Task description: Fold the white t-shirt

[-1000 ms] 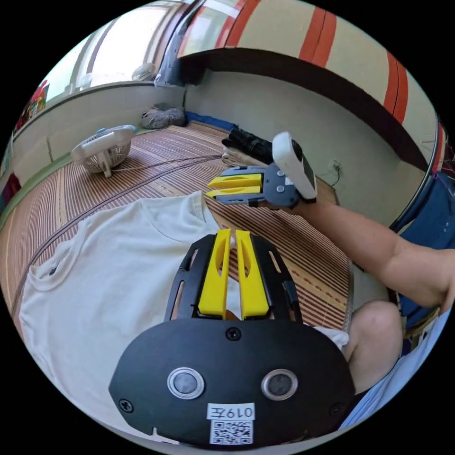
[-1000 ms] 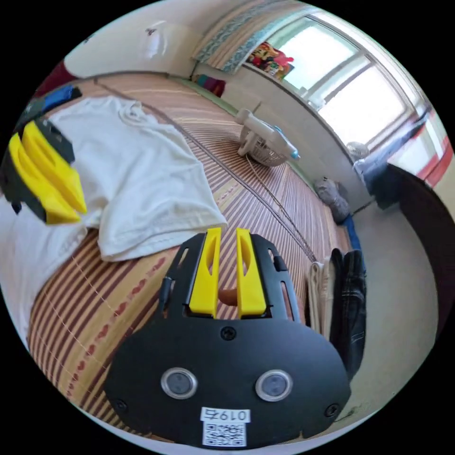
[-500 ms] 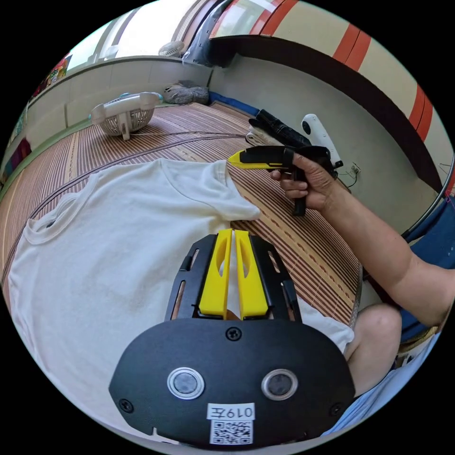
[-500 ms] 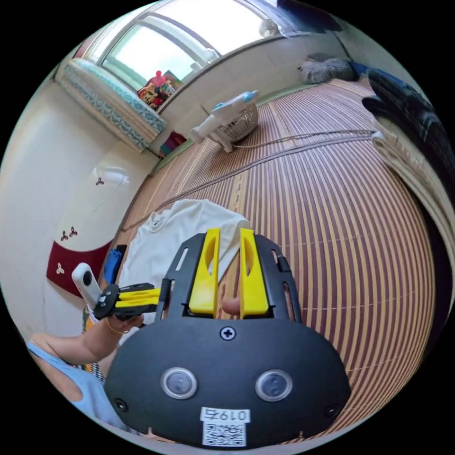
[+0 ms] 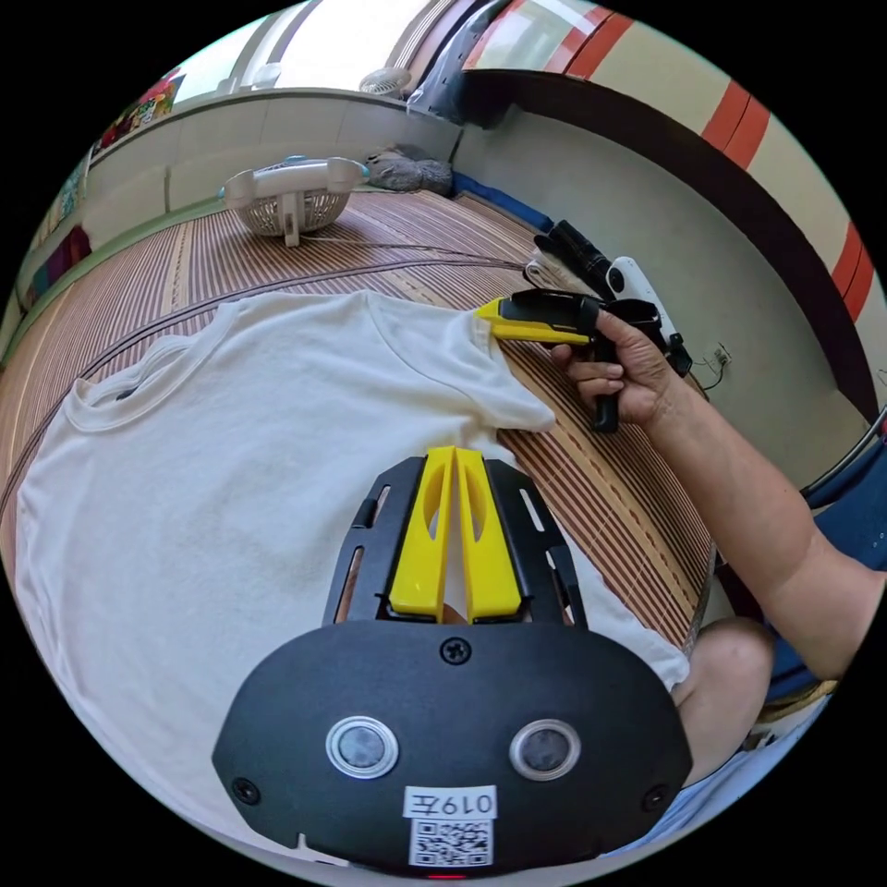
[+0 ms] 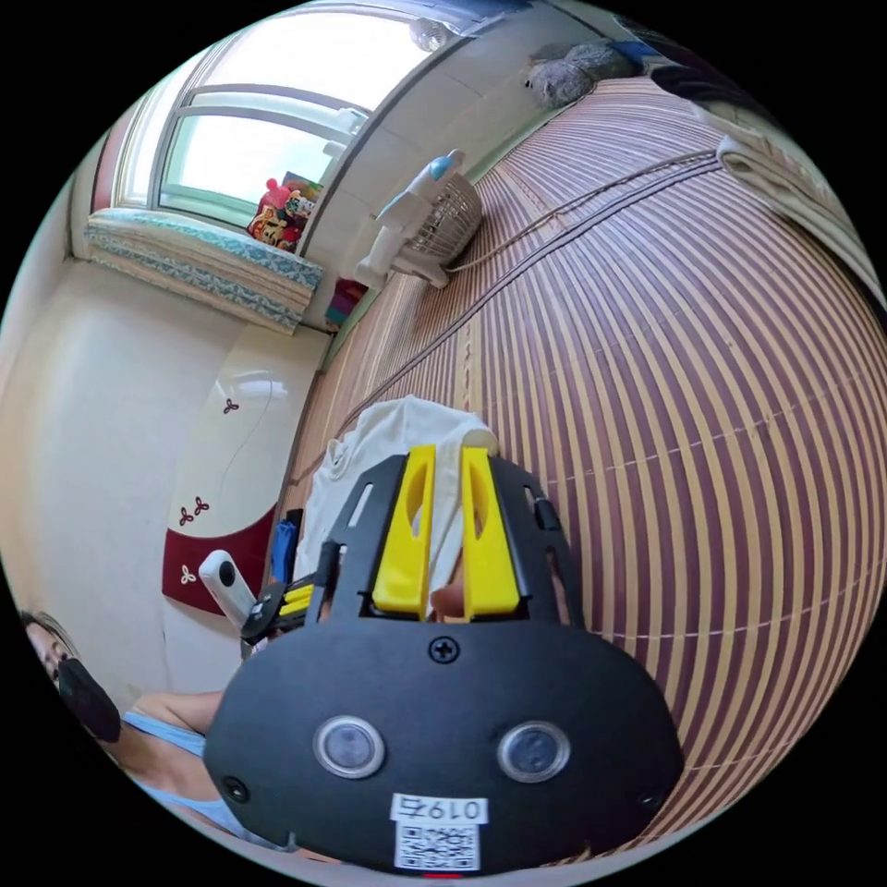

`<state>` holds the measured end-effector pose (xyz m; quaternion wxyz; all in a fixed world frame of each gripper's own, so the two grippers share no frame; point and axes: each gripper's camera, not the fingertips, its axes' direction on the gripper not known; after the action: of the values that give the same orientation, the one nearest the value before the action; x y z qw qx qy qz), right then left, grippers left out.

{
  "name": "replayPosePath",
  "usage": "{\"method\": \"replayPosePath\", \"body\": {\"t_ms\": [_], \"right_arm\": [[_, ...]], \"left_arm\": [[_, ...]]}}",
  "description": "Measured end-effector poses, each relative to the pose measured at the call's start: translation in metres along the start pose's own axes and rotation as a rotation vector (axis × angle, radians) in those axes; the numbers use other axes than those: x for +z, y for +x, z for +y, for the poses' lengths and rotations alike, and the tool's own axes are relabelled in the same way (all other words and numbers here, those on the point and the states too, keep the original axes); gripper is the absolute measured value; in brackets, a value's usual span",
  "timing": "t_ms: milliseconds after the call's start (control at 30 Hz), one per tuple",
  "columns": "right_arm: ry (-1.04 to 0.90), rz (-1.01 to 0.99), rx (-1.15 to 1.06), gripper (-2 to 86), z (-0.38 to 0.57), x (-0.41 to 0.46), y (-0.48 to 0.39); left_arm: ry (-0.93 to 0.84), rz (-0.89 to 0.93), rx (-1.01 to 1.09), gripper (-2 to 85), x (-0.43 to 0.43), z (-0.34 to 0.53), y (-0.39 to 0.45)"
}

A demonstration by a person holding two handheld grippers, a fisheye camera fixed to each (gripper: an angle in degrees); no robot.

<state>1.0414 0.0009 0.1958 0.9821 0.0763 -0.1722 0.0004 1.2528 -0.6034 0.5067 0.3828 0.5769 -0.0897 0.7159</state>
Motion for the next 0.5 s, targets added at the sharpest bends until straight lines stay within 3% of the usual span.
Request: {"method": "replayPosePath", "body": {"t_ms": [500], "right_arm": [[-0.110, 0.235, -0.071, 1.0, -0.031, 0.005, -0.003]], "left_arm": [[-0.055, -0.088, 0.037, 1.0, 0.004, 0.005, 0.021]]}}
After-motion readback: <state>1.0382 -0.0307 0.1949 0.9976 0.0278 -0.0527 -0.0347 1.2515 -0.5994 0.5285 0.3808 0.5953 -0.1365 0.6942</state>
